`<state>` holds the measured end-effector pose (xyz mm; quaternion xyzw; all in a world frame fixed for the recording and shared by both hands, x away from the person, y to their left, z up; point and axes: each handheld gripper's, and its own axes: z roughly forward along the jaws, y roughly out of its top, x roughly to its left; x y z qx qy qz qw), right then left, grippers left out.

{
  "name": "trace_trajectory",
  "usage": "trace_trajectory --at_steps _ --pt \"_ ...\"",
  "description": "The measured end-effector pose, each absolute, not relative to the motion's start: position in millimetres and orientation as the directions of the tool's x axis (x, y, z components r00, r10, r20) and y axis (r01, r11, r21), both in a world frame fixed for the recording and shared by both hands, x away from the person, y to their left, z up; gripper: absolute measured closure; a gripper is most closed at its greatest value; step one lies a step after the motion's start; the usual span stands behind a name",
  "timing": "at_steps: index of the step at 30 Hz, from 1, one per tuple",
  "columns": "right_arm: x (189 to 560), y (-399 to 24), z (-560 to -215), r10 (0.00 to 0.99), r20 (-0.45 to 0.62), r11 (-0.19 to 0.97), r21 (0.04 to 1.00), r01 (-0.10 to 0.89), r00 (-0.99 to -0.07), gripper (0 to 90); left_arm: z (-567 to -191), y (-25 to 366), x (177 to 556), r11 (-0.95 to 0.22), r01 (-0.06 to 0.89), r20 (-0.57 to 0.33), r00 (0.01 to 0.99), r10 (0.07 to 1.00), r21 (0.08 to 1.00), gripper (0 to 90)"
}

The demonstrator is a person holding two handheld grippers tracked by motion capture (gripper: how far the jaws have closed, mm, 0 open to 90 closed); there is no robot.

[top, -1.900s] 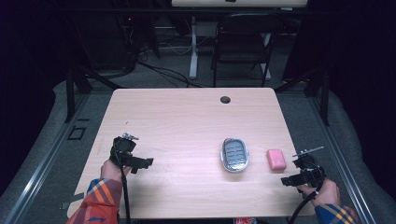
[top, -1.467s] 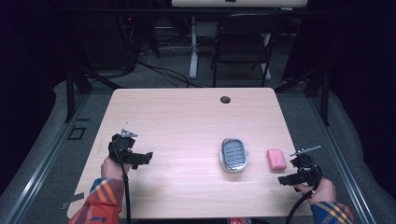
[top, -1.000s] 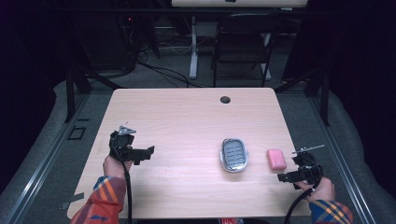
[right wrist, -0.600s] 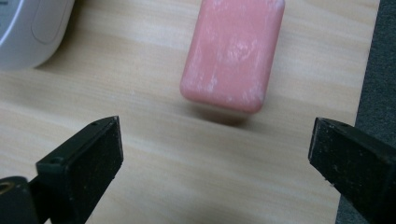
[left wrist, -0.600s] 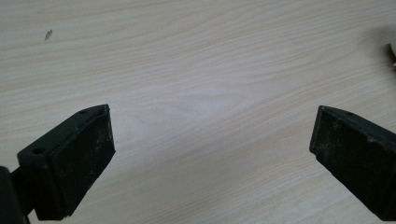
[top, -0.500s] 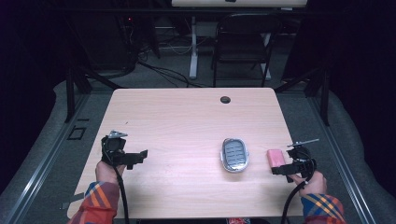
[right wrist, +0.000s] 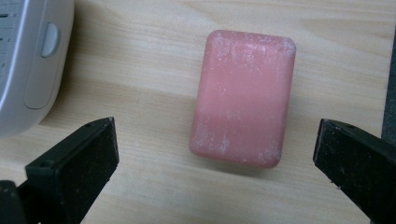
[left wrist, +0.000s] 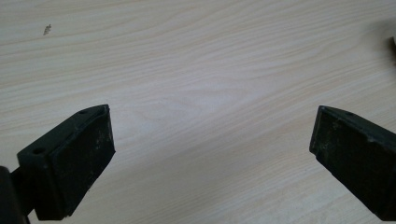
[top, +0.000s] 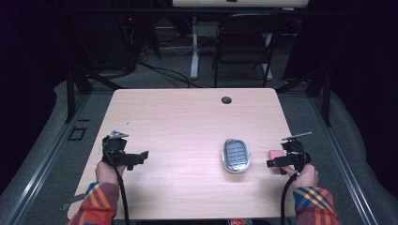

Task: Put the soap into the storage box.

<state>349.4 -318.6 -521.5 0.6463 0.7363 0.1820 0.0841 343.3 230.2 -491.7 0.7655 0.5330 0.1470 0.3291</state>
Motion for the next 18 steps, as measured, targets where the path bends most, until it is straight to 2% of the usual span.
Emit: trace_trajectory --at_steps 16,18 --pt "369 -316 -534 0.985 0.110 0.084 0.354 0.931 -0.131 0.0 -492 228 344 -0.227 0.720 -0.117 0.394 0.911 0.655 0.0" --pt "371 -315 -535 0.988 0.100 0.073 0.364 0.929 -0.117 4.5 -492 227 344 -0.237 0.719 -0.110 0.400 0.910 0.654 0.0"
